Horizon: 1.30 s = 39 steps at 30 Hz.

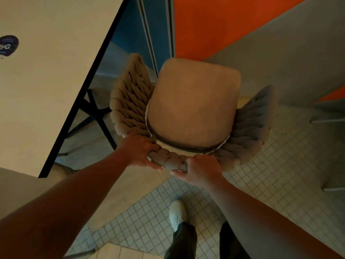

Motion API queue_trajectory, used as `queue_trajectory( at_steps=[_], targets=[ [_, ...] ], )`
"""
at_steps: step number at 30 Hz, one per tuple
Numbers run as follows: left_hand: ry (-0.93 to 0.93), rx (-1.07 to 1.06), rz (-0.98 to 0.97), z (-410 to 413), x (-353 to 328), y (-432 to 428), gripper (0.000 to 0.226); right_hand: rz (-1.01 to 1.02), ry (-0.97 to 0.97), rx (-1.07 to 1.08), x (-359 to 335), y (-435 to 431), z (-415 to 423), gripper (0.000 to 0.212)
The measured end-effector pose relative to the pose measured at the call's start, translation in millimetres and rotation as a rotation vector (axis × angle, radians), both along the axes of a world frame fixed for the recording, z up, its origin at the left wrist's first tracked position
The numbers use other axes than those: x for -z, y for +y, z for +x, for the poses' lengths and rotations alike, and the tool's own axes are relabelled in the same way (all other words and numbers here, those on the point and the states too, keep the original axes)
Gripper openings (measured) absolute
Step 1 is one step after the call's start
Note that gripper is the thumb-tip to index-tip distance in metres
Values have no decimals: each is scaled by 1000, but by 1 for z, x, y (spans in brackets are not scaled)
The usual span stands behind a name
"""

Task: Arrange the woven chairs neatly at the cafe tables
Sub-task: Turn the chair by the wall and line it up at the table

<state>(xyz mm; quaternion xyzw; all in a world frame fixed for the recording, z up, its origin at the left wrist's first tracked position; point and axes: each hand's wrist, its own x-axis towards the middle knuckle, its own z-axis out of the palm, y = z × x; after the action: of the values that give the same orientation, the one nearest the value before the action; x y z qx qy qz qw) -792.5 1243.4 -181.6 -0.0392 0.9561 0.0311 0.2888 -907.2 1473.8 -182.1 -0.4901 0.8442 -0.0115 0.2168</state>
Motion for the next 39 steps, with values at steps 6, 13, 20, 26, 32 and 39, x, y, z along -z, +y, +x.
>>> queue_trajectory(
  at_steps=[6, 13, 20, 26, 32, 39],
  targets=[
    [71, -33, -45, 2, 7, 5, 109, 4, 12, -63, -2, -1, -6, 80],
    [112, -130, -52, 7, 6, 31, 114, -33, 18, -122, 0, 14, -20, 82],
    [111, -263, -85, 8, 13, 80, 120, -48, 28, -227, -4, 41, -48, 80],
    [186, -375, -107, -9, 16, 133, 118, -32, 68, -357, -4, 67, -92, 75],
    [185, -516, -141, -34, 17, 180, 105, -40, 110, -477, 5, 83, -137, 86],
    [151, -652, -120, -67, 8, 228, 93, -44, 103, -592, 11, 100, -187, 86]
  ],
)
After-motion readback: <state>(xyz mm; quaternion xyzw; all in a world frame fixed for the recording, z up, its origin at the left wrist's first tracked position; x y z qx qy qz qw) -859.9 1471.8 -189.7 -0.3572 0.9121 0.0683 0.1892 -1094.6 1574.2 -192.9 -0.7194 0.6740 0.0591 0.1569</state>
